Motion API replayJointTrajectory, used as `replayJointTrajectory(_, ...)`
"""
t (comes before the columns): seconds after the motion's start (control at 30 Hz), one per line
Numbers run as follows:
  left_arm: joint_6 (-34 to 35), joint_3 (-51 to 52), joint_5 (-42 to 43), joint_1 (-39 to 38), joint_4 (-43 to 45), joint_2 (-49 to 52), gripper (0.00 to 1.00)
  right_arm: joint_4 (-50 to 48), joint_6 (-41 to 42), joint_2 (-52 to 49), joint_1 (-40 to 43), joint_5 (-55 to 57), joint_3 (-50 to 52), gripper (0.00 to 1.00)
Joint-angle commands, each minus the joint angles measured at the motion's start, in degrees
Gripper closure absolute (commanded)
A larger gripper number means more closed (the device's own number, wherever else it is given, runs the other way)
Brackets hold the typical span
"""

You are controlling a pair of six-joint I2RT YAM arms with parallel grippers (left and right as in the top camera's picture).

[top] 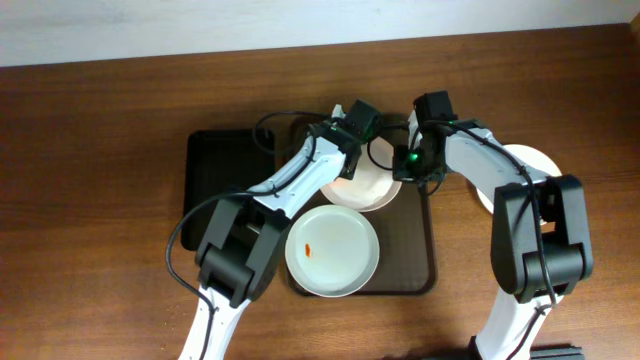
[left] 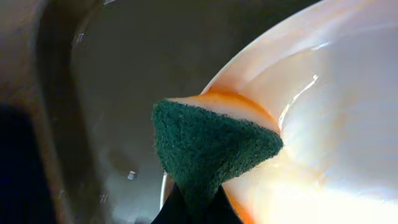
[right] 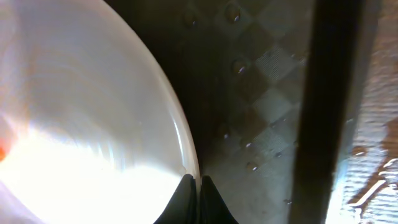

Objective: Clean dirty plates on tray and stack at the side
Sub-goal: 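Scrub the top plate with the sponge while the right gripper holds it, then place the sponge back on the black tray with the left gripper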

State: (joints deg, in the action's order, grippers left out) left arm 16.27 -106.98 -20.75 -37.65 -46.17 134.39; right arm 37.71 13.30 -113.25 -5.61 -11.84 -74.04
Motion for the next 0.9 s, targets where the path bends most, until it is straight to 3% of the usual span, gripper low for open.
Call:
replayJointTrajectory(0.0,6.25,-5.22,-9.07,2.36,-8.17,0.96,1.0,1.57,-0.31,-0.59,0.76,4.37,-0.11,0.96)
replayJointTrajectory(0.3,7.15,-28.11,-6.43,7.21,-34.97,0.92,1.0,2.05,-0.35,-0.59,0.76,4.39,-0.11,0.96)
replayJointTrajectory(0.43,7.04,-30.88,-0.7,14.01,-41.97,0.92,1.0,2.38,-0.35,-0.59,0.76,4.37,-0.11,0.96)
replayJointTrajectory(0.63,1.09,-15.65,18.38,27.74,-34.69,1.05,1.0,2.43,-0.35,-0.59,0.76,4.37,-0.11,0.96)
replayJointTrajectory(0.73,-1.38,-7.74,18.93,30.6,-29.2,1.05,1.0,2.4,-0.35,-0.59,0.76,4.37,-0.11,0.96)
replayJointTrajectory(0.87,-6.21,-3.19,21.49,32.68,-24.5,1.05,0.86,2.38,-0.37,-0.59,0.76,4.39,-0.11,0.96)
